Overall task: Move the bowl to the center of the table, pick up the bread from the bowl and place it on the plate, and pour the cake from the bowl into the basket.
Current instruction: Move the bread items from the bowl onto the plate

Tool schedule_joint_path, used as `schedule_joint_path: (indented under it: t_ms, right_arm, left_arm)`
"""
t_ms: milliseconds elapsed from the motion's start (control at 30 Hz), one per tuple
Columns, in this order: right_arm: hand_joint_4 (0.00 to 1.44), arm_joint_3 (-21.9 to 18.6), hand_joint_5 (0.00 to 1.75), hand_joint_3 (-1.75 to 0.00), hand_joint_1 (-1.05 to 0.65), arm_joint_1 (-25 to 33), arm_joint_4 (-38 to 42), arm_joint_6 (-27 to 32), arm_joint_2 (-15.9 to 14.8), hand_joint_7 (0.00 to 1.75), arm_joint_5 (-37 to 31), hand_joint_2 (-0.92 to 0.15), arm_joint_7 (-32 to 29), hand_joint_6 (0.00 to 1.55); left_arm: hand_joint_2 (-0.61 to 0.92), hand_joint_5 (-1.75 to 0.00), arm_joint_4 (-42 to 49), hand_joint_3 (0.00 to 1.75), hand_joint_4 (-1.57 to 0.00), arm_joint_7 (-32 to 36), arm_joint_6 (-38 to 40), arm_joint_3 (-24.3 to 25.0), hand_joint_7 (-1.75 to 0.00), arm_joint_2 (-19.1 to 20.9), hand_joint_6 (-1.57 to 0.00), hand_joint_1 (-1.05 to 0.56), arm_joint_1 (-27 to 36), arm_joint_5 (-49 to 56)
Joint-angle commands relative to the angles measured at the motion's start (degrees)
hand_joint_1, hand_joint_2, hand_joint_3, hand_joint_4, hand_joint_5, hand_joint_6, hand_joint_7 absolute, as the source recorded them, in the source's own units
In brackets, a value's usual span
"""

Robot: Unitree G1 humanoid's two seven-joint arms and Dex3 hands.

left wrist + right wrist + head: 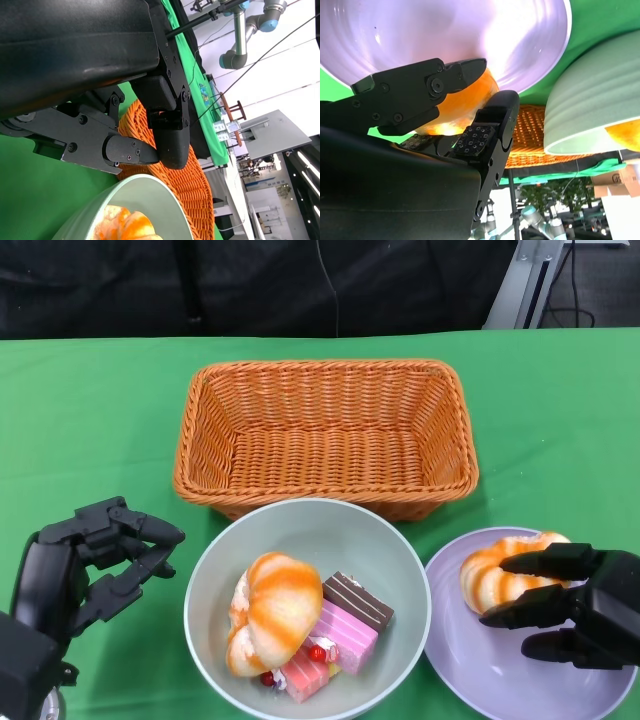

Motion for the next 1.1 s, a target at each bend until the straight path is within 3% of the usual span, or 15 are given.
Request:
schedule_joint_path:
  t_ms: [33, 367, 433, 467, 567, 633, 667, 800, 1100]
  right_arm:
    - [1.03, 0.06, 0.06, 0.00, -0.44, 0.52, 0.38, 0.45, -1.05, 0.00, 0.47, -0.90, 1.76, 0.89]
    - [1.10, -0.60, 0.06, 0.00, -0.43, 1.23, -0.59, 0.00, -0.42, 0.01, 0.80, -0.89, -0.20, 0.93]
    - [1.21, -1.27, 0.12, 0.00, -0.48, 1.91, -0.81, 0.67, 0.43, 0.03, 0.82, -0.88, -2.65, 0.97]
    - [1.20, -1.46, 0.22, 0.00, -0.49, 2.10, -0.84, 0.80, 0.74, 0.02, 0.70, -0.88, -3.84, 0.98]
    - [0.85, -1.70, 1.08, 0.00, -0.54, 2.23, -0.56, 0.50, 1.62, 0.02, -0.08, -0.88, -8.70, 1.03]
    - [0.73, -2.12, 1.39, 0.00, -0.57, 2.49, -0.89, 0.29, 2.20, 0.03, -0.24, -0.90, -11.86, 1.04]
    - [0.72, -2.25, 1.45, 0.00, -0.59, 2.55, -1.08, 0.30, 2.43, 0.04, -0.51, -0.90, -13.43, 1.05]
    - [0.67, -2.83, 1.52, -0.08, -0.65, 2.73, -2.05, 0.60, 3.33, 0.04, -0.71, -0.92, -18.09, 1.02]
    - [0.69, -2.75, 1.45, -0.06, -0.65, 1.77, -1.72, -0.66, 3.10, 0.10, -0.45, -0.92, -19.44, 1.00]
  left_arm:
    - [0.92, -1.26, 0.09, 0.21, -0.89, 0.65, -0.82, 0.32, -0.89, 0.67, -0.99, -0.25, 0.19, 0.16]
    - [0.92, -1.27, -0.16, 0.21, -0.88, 0.48, -0.25, 0.36, -0.90, 0.60, -0.98, -0.26, 0.33, -0.16]
    - [0.92, -1.27, -0.01, 0.21, -0.88, 0.23, -0.54, 0.31, -0.90, 0.68, -0.98, -0.25, 0.26, -0.21]
    - [0.92, -1.27, 0.03, 0.21, -0.88, 0.19, -0.60, 0.31, -0.90, 0.69, -0.98, -0.25, 0.24, -0.24]
    - [0.92, -1.27, -0.05, 0.22, -0.88, 0.77, -0.36, 0.38, -0.91, 0.65, -0.98, -0.26, 0.29, 0.08]
    - [0.92, -1.26, -0.16, 0.21, -0.88, 0.72, -0.26, 0.41, -0.91, 0.59, -0.98, -0.25, 0.33, -0.05]
    - [0.92, -1.26, -0.20, 0.21, -0.88, 0.56, -0.21, 0.42, -0.91, 0.56, -0.98, -0.25, 0.34, -0.23]
    - [0.92, -1.26, 0.12, 0.22, -0.89, 0.18, -0.15, 0.42, -0.91, 0.72, -0.98, -0.23, 0.22, -0.44]
    - [0.91, -1.26, 0.76, 0.22, -0.90, 0.78, -0.42, 0.38, -0.90, 0.82, -0.98, -0.24, 0.02, 0.26]
